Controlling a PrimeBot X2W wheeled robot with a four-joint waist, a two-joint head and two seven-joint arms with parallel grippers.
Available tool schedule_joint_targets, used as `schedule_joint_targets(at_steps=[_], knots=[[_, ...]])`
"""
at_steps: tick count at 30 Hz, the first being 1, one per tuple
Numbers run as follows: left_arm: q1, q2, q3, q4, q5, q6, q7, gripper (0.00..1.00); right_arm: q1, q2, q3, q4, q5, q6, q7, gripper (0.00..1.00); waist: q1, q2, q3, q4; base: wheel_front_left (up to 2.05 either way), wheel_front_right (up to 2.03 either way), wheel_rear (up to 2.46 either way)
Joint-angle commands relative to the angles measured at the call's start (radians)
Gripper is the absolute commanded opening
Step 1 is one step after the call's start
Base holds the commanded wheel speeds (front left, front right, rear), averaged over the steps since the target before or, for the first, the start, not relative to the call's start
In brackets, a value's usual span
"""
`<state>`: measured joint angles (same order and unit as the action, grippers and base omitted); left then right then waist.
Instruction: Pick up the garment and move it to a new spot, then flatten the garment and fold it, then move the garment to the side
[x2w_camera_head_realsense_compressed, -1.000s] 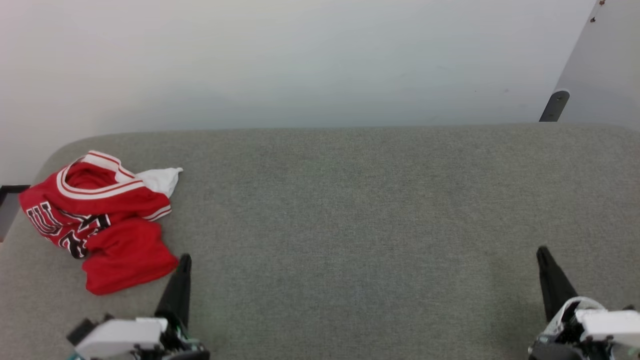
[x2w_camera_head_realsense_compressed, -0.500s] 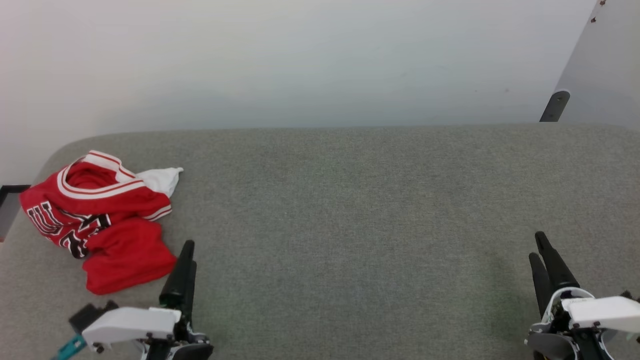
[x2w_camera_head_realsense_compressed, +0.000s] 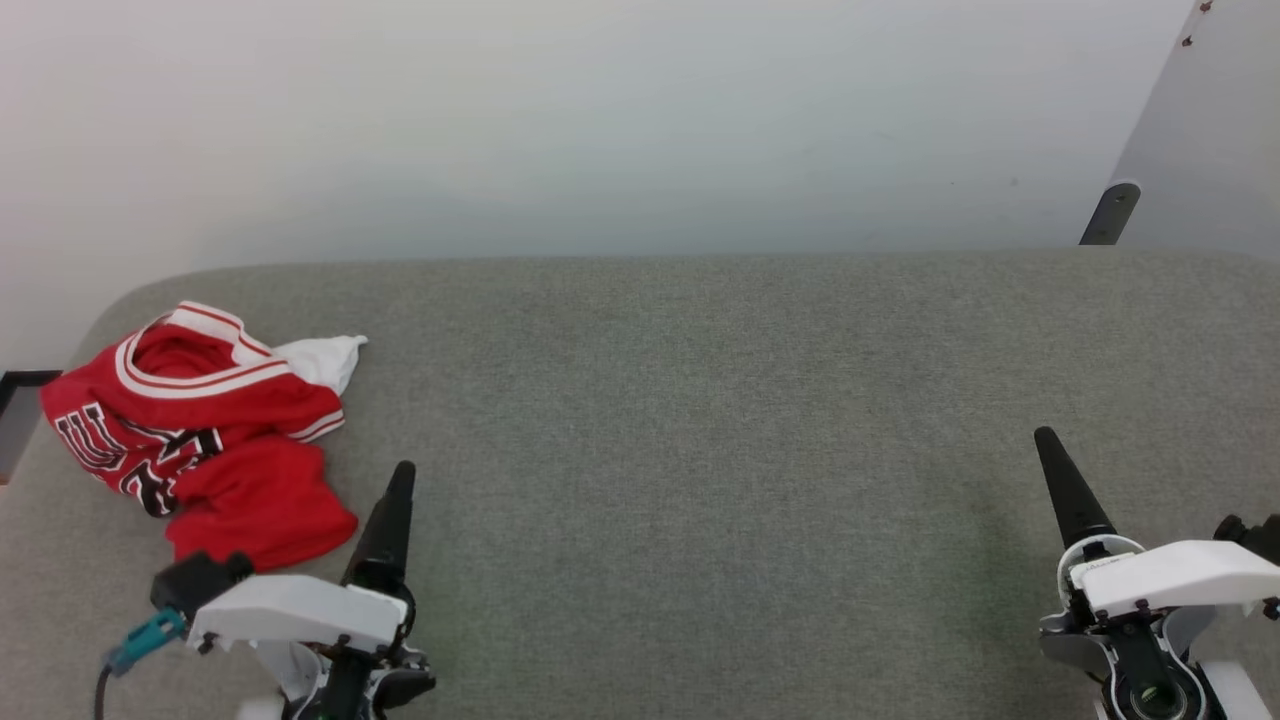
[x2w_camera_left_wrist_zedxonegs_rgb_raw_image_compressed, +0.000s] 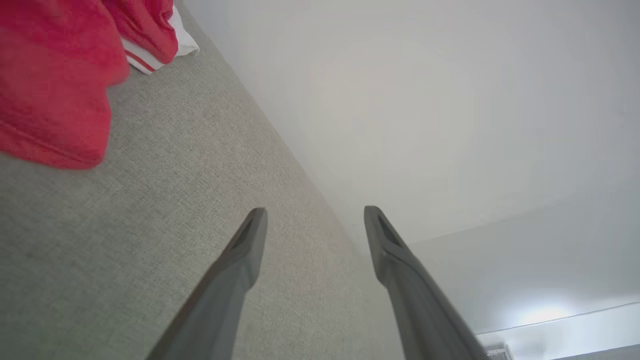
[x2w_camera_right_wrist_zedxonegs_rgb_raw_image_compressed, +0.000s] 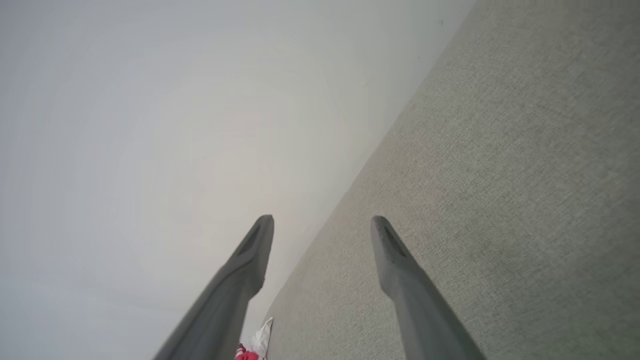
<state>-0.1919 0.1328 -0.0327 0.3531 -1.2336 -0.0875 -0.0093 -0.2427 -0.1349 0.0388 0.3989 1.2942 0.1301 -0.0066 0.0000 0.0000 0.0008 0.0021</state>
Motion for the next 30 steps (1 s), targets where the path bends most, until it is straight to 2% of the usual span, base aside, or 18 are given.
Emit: schedule_joint_targets(at_steps=[1,18,30], knots=[[-0.035,0.018,-0.015,-0.01,0.063,0.009,-0.012,1.0,-0.048,-0.018,0.016,0.005,-0.047,0.0,-0.015,1.0,0.0,0.0,-0.001,0.0,0.0,0.0,0.0],[-0.071,0.059,-0.072,0.017,0.337,0.04,-0.07,1.0,-0.121,-0.042,0.057,0.058,-0.376,0.0,-0.072,1.0,0.0,0.0,-0.002,-0.005,0.0,0.0,0.0],[-0.088,0.079,-0.095,0.031,0.499,0.049,-0.107,1.0,-0.165,-0.047,0.074,0.104,-0.533,0.0,-0.11,1.0,0.0,0.0,-0.004,-0.003,0.0,0.0,0.0]])
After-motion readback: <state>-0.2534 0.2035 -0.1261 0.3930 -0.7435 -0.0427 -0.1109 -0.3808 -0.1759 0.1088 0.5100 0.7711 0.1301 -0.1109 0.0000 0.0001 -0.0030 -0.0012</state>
